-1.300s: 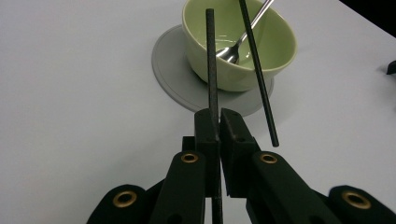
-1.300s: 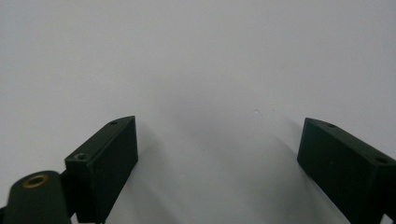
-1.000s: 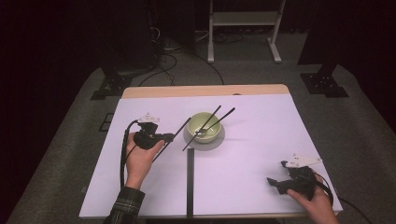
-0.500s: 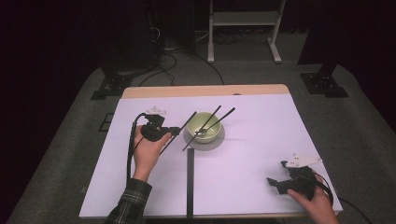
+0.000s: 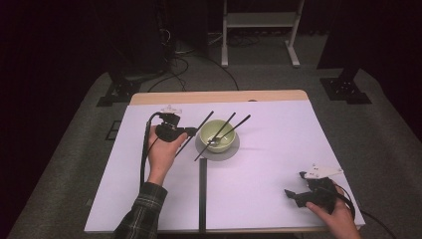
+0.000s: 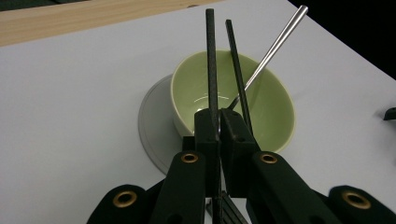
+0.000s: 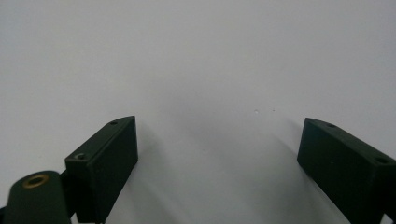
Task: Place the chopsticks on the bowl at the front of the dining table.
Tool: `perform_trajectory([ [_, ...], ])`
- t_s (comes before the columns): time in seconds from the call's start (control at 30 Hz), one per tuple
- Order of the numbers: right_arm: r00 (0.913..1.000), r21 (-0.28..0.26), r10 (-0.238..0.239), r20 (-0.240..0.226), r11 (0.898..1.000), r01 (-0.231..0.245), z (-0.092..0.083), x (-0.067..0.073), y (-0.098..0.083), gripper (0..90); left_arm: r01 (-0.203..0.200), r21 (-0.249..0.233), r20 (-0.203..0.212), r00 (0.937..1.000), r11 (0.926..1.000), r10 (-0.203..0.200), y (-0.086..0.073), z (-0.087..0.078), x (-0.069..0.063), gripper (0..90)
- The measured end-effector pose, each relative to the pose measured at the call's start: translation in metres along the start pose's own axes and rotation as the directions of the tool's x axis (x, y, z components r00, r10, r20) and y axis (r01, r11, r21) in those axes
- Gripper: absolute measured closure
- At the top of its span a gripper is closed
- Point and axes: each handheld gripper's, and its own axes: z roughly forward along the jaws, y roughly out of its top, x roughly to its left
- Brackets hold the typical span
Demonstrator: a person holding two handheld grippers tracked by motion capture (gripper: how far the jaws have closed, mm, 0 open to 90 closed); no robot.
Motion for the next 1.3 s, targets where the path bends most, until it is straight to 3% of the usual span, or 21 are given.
perform_trajectory([
  [0.5,1.0000,-0.001,-0.001,0.000,1.000,0.001,0.000,0.000,0.000,10.6,0.022,0.005,0.012,0.9997,0.9997,-0.022,0.018,0.026,0.003,86.5],
  [0.93,1.0000,-0.001,-0.001,0.000,1.000,0.001,0.000,0.000,0.000,10.5,0.053,0.022,0.018,0.9984,0.9984,-0.053,0.016,0.053,0.006,86.5],
  [1.3,1.0000,-0.001,-0.001,0.001,1.000,0.001,0.000,0.000,0.000,10.5,0.073,0.026,0.012,0.9972,0.9970,-0.073,0.019,0.064,0.006,86.5],
])
